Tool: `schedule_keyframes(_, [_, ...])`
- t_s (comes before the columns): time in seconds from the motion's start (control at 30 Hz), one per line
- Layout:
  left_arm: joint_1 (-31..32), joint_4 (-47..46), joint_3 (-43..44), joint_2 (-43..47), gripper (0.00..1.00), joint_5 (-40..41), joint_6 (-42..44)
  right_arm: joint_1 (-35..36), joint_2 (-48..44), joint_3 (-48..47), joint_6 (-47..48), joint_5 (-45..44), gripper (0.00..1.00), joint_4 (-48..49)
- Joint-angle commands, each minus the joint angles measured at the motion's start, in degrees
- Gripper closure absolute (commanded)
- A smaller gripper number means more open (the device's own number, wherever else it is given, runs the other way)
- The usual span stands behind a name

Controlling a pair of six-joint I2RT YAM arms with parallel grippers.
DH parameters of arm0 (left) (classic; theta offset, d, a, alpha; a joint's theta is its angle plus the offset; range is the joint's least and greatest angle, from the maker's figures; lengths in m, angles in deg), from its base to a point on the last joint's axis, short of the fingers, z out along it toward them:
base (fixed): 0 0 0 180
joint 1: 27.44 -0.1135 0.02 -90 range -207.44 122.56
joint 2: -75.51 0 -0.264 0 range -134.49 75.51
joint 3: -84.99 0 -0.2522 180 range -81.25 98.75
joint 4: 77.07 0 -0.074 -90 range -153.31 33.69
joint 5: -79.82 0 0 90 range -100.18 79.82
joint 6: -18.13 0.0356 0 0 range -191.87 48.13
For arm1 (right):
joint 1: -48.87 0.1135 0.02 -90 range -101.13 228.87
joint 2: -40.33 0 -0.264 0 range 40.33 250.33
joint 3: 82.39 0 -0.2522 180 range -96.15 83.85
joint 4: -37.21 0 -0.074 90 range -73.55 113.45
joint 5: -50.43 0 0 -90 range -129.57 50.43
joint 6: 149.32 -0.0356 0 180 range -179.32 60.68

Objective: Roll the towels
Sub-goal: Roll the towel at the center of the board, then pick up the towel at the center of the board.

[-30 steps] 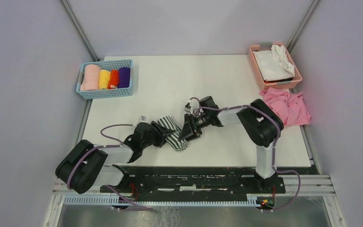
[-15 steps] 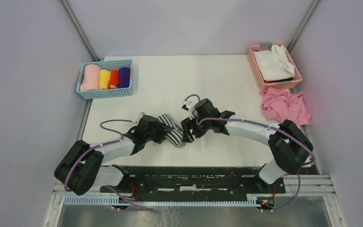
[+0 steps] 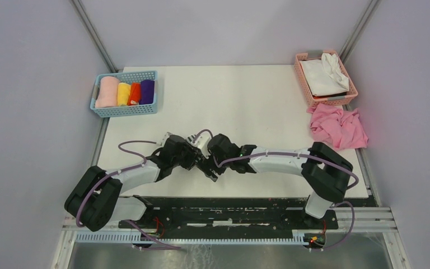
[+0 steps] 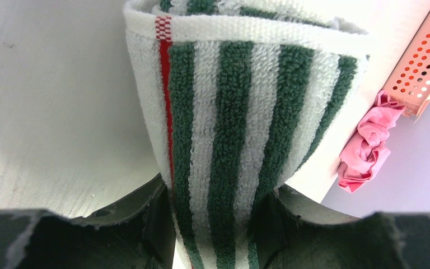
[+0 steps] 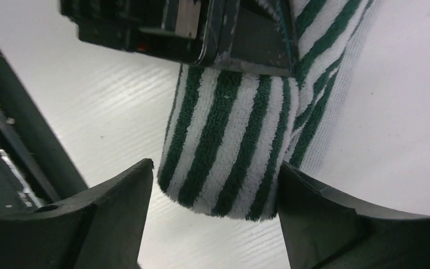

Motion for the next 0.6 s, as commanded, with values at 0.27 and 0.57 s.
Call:
schedule_keyframes(0.27, [-0.3, 7.4, -0.2, -0.4, 0.38, 2.6, 3.6, -1.1, 5.9, 0.4, -1.0, 7.4, 0.61, 3.6])
schedule_keyframes(0.57, [-2.6, 0.7, -4.1, 2.9, 0.2, -0.9, 2.1, -10.1, 10.1, 4.6, -13.1, 33.3, 0.85, 13.9])
